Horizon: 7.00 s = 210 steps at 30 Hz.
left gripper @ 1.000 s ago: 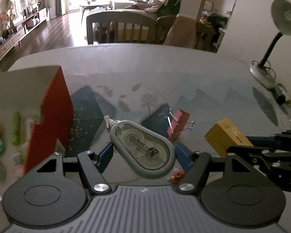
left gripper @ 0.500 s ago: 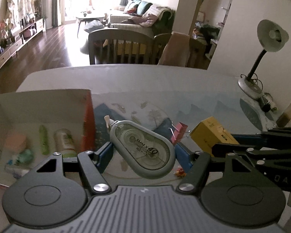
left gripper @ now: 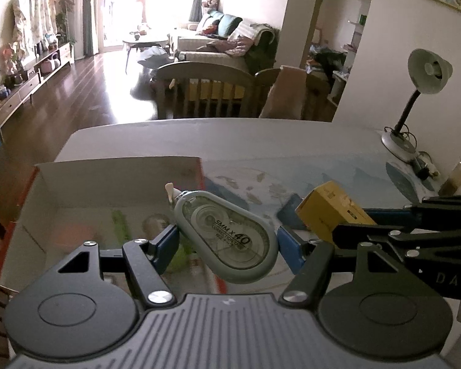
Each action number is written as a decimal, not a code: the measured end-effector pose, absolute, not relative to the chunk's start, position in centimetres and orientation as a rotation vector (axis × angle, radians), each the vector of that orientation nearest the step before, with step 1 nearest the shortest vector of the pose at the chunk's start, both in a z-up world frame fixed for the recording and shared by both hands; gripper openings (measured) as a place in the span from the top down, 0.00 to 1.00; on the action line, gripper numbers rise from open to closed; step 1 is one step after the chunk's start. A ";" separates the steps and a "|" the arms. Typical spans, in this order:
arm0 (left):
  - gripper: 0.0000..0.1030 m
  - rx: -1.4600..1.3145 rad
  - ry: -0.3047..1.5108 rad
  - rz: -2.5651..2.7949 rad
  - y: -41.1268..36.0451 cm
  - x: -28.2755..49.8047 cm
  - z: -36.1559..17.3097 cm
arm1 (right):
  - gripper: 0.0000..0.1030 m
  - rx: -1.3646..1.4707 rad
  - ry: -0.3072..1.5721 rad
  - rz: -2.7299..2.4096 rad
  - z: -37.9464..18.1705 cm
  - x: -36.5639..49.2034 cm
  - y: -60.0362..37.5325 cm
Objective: Organize rigid objects
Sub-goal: 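Carry the tape dispenser and yellow box into the box and open both tools, then withdraw both tools from the box toward the clip and keychain, then grasp the pink binder clip with the left tool while the right tool grasps the orange dragon keychain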
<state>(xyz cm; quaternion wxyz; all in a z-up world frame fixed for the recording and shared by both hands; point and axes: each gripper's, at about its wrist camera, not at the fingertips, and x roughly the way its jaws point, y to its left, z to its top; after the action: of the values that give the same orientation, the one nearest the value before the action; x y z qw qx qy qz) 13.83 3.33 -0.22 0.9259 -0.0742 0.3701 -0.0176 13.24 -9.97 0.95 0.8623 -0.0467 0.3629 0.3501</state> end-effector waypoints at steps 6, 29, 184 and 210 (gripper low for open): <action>0.32 -0.152 0.753 -0.018 6.7 13.0 0.0 | 0.71 -0.104 0.751 0.746 1.2 12.3 -6.8; 0.32 -0.143 0.810 0.048 18.2 13.1 -3.2 | 0.71 -0.165 0.788 0.702 -2.8 12.3 3.2; 0.00 -0.159 0.818 -0.130 -9.1 22.3 -6.4 | 0.07 -0.208 0.818 0.732 -10.6 18.2 -20.7; 0.02 0.045 0.862 -0.181 -13.8 29.4 -13.2 | 0.34 -0.277 0.871 0.824 -16.3 21.6 -18.3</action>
<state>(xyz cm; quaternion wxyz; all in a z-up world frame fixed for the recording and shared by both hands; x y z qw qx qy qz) 29.42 -13.76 -13.23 0.9043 0.0218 0.4171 -0.0877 21.57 -18.27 -16.27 0.8165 -0.1301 0.4085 0.3867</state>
